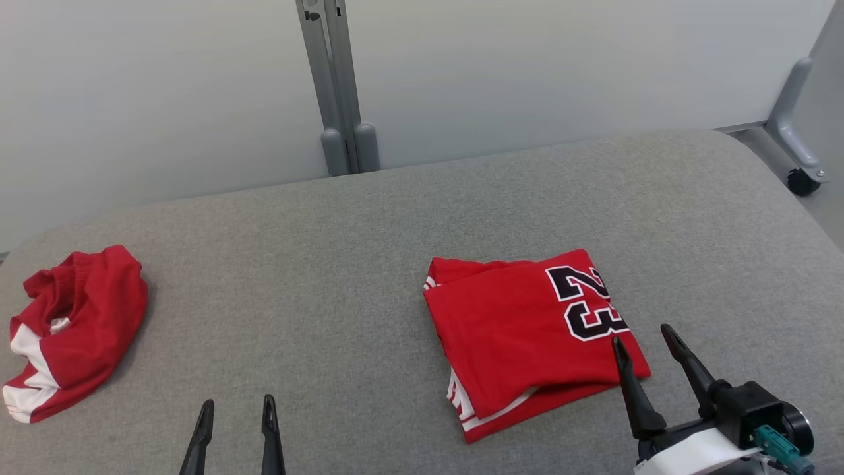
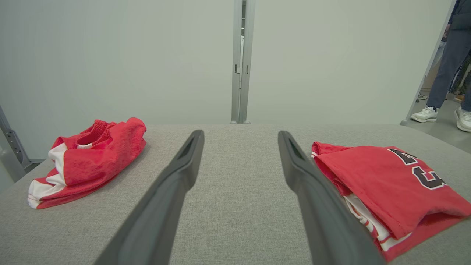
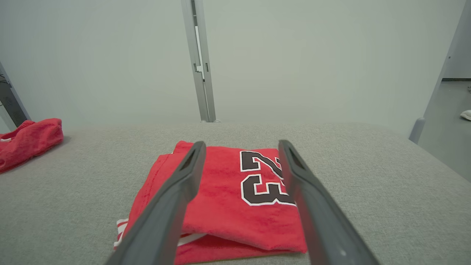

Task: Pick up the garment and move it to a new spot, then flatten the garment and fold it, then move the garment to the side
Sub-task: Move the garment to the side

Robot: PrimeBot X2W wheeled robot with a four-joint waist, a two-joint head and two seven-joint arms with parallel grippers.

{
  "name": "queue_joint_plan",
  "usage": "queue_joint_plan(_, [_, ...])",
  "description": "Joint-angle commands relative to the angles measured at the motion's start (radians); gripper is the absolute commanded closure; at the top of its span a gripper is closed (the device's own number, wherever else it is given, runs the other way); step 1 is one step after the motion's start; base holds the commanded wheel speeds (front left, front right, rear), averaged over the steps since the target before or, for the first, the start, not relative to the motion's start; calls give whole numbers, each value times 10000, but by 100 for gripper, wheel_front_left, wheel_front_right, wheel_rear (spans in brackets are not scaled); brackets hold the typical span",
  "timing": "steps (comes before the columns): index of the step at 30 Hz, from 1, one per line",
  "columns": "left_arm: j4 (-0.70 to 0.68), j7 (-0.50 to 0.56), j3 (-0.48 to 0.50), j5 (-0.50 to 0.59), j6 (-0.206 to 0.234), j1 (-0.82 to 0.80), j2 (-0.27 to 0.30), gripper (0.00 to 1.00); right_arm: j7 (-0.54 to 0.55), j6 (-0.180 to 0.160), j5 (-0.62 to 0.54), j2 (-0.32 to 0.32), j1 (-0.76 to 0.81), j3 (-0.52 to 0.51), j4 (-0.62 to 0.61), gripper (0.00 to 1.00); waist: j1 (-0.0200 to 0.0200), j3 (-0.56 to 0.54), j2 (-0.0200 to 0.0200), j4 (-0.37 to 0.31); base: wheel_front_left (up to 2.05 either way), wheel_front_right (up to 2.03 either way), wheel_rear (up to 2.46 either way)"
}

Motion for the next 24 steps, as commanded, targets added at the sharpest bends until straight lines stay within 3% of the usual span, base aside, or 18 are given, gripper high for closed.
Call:
queue_joint_plan(1, [-3,3,31,139,0,107,10,0,-28,-9,69,4,-18,26,18,0,0,-6,0,-7,0,0,0])
queue_joint_plan(24, [-5,3,-45,265,-146,-261,10,0,-29,-9,118,96,23,-11,26,0,0,411,0,447,0,0,0])
